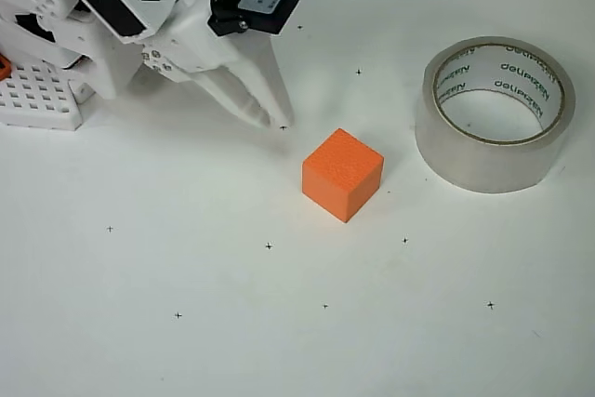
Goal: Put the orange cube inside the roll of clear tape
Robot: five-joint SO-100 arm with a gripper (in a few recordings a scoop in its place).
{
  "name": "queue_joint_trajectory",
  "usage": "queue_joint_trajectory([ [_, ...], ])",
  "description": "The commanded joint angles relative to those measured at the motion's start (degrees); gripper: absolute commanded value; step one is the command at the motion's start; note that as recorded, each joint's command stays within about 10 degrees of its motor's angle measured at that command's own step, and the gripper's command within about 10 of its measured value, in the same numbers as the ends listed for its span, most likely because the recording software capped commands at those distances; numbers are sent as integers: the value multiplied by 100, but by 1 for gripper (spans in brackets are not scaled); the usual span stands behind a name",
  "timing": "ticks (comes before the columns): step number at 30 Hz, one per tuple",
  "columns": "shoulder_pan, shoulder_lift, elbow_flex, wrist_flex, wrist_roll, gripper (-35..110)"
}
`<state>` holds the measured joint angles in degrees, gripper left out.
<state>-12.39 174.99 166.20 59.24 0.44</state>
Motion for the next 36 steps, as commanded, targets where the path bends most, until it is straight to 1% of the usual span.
queue_joint_trajectory([
  [1, -158, -991, -991, -70, -237, 17],
  [4, -114, -1747, -1431, -70, -396, 19],
  [5, -114, -2011, -1580, -105, -448, 22],
  [11, -158, -3584, -2494, -431, -510, 31],
  [14, -149, -4298, -2951, -457, -519, 33],
  [18, -105, -4518, -3524, -519, -510, 33],
  [25, 44, -4702, -3586, -589, -387, 34],
  [26, 53, -4808, -3630, -642, -404, 38],
  [31, 88, -5563, -4113, -650, -501, 41],
  [36, 114, -6056, -4491, -659, -606, 42],
])
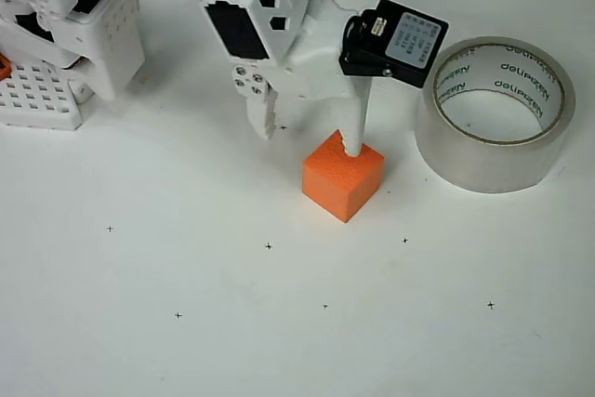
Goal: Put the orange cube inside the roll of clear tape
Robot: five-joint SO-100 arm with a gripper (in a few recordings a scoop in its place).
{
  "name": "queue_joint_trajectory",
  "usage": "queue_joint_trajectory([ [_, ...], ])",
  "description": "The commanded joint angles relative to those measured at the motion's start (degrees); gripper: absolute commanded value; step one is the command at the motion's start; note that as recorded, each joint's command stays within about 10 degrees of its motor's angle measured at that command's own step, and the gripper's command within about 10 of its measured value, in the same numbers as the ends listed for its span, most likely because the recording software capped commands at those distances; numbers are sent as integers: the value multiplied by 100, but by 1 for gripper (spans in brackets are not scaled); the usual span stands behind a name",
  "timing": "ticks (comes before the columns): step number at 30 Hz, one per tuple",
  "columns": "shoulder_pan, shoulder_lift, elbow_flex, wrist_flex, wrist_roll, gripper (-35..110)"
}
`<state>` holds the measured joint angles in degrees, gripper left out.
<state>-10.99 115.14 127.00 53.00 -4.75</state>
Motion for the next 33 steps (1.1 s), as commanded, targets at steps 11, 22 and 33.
queue_joint_trajectory([
  [11, 70, -396, -844, -79, -220, 42],
  [22, 141, -1090, -1292, -246, -387, 45],
  [33, 9, -2030, -1740, -264, -431, 44],
])
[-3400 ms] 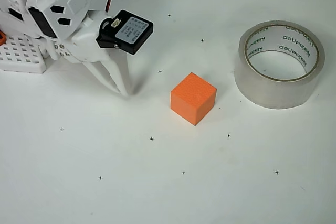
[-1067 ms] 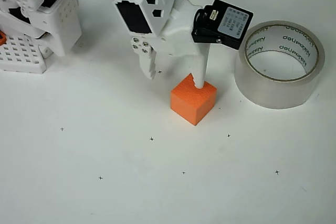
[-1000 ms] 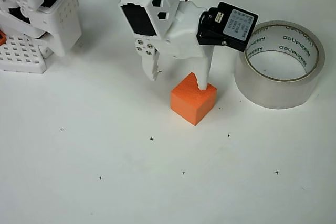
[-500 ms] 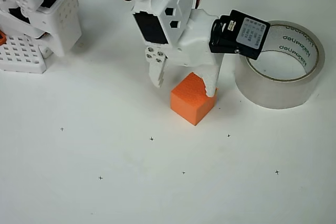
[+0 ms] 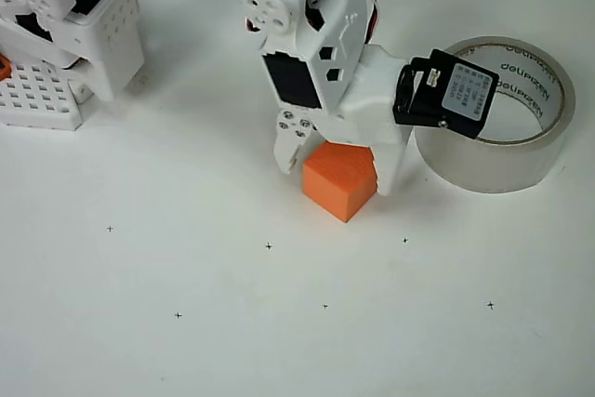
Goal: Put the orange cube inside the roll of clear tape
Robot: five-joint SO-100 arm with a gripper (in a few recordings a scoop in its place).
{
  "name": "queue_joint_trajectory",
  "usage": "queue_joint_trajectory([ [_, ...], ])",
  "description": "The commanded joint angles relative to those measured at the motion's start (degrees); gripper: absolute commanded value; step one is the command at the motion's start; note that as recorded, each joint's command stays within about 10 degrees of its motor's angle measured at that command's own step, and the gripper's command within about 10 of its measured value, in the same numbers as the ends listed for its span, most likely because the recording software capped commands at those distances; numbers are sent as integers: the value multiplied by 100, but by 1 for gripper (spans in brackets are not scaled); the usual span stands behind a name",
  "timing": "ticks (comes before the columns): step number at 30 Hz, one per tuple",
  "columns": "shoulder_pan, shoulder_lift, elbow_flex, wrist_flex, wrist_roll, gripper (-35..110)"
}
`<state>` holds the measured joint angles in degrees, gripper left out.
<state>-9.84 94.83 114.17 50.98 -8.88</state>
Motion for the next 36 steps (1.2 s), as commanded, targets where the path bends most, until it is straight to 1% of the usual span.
queue_joint_trajectory([
  [1, -141, -70, -483, -62, -9, 43],
  [3, -185, -149, -483, -62, 0, 41],
  [8, -211, -105, -466, -26, 9, 24],
  [13, -264, 202, -466, -26, 97, 18],
  [18, -281, 780, -466, 9, 53, 18],
  [22, -281, 1185, -483, 439, 26, 18],
  [26, -360, 1606, -510, 527, 9, 18],
  [36, -782, 1503, -1477, 765, -70, 18],
])
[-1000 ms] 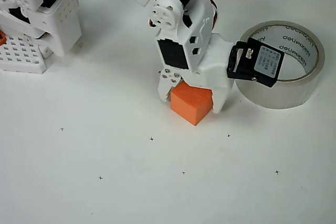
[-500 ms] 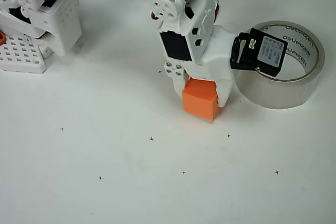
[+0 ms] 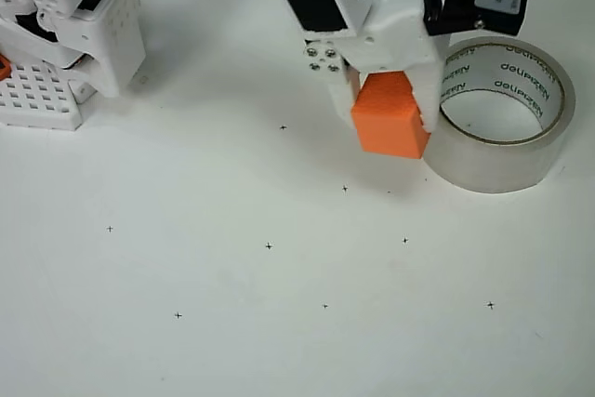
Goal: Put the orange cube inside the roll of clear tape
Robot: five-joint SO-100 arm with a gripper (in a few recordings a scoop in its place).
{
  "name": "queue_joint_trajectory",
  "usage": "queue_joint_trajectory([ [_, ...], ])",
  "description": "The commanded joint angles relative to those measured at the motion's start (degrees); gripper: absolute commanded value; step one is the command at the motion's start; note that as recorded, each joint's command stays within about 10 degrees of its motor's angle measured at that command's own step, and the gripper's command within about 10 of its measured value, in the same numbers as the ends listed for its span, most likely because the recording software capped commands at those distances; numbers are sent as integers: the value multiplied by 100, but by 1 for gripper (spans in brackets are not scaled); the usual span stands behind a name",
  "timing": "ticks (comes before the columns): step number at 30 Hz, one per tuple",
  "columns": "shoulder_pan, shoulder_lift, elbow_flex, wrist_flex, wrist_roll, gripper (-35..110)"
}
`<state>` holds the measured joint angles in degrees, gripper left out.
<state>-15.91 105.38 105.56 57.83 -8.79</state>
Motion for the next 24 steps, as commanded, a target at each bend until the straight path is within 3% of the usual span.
queue_joint_trajectory([
  [1, -220, 413, -686, 97, -88, 18],
  [24, -949, -1415, -2681, 396, -255, 18],
])
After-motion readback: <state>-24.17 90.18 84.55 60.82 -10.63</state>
